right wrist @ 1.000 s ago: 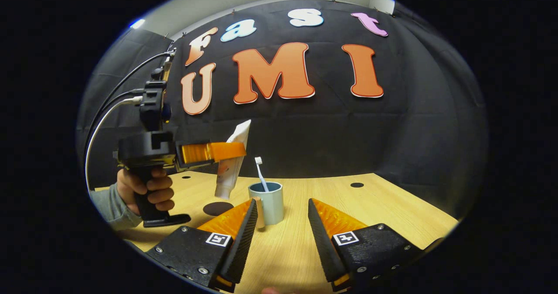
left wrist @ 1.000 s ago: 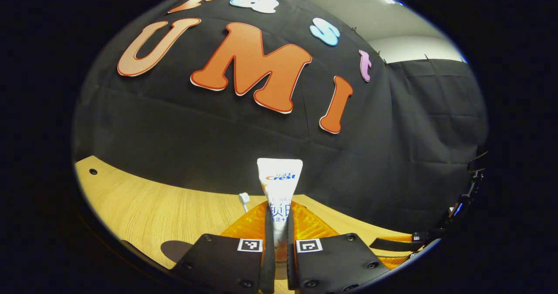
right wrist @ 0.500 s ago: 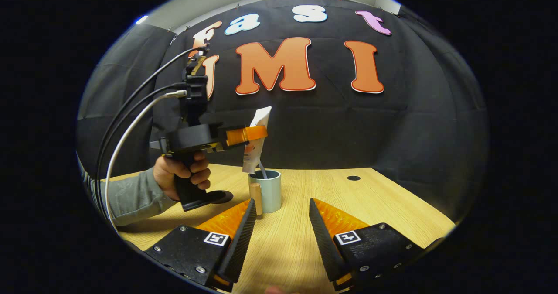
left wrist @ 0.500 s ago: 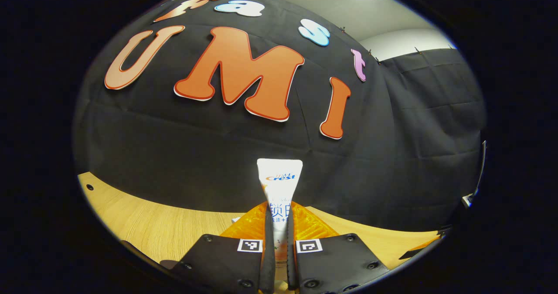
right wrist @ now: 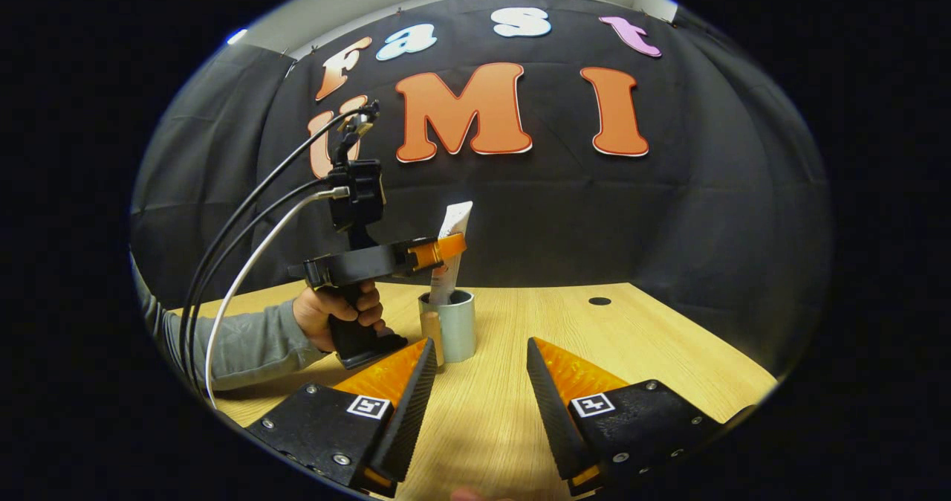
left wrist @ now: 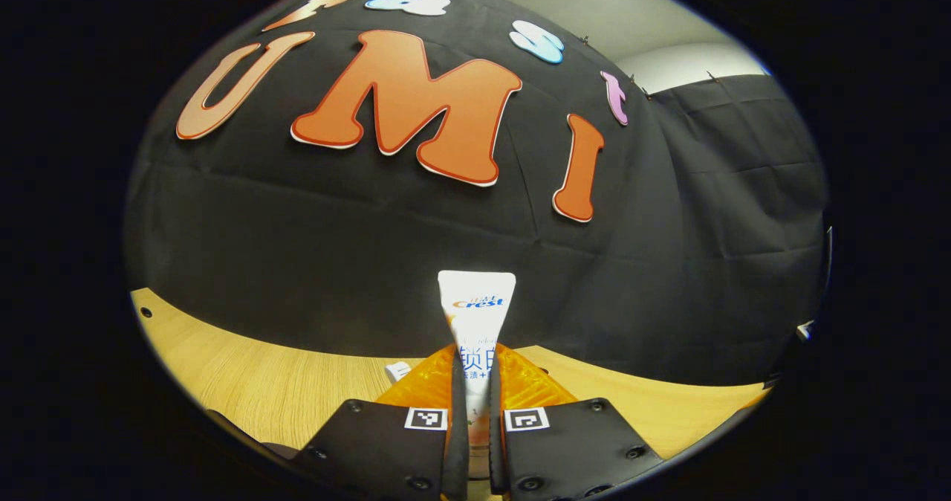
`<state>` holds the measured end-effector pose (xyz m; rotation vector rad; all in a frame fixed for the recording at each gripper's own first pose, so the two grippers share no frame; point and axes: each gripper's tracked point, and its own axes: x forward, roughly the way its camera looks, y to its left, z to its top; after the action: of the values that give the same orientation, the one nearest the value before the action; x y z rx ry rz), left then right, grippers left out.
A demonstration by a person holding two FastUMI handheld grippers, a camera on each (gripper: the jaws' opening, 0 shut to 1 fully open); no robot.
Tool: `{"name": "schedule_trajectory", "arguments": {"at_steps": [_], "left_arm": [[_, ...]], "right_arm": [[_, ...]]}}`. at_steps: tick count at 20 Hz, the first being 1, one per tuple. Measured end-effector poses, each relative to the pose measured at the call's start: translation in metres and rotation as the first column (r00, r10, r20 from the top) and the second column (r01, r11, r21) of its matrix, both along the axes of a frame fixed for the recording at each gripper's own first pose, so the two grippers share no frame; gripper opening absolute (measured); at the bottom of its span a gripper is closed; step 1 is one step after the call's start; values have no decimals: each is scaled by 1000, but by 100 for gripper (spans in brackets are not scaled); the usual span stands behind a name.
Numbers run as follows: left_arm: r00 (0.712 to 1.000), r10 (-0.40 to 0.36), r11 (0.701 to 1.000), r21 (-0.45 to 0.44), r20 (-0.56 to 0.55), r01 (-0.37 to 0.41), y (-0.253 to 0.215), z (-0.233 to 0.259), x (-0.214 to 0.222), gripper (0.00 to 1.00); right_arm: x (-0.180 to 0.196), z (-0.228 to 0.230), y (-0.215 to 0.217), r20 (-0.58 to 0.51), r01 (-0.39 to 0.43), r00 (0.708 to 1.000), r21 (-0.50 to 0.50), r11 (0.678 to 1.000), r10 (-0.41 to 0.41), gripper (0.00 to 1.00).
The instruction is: Put the toothbrush and toothpaste on the desktop into the cup, then pick up the cup and place it on the coaster on the desktop.
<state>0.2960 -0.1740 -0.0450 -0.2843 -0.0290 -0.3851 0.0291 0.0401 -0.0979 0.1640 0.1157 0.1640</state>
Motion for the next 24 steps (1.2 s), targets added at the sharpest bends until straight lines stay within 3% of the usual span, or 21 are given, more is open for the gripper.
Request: {"name": "schedule_trajectory", "arguments": {"at_steps": [7,14,17,21,23,24], "left_arm": [[997,9,1000,9,-74,-9,11,-18,-6,17],[996,-11,996,83,-89,18,27,-26,-29,20],[990,-24,988,150,-136,45,31,-40,-41,29],[994,2,987,160,-114,16,53,-30,-49,64],[997,20,986,167,-78,-7,65,-15,-54,62],[997,35,984,178,-72,-22,72,-12,-57,66]], "right_arm": [[3,-8,-3,-24,15,1000,16,1000,-15,74],[5,-1,20,-19,-32,999,52,998,33,74],[14,3,28,-28,-50,998,47,998,51,74],[18,22,23,-18,-65,998,60,996,67,74],[28,30,19,-18,-59,998,44,997,60,74],[32,33,20,-22,-62,998,40,997,62,74]]}}
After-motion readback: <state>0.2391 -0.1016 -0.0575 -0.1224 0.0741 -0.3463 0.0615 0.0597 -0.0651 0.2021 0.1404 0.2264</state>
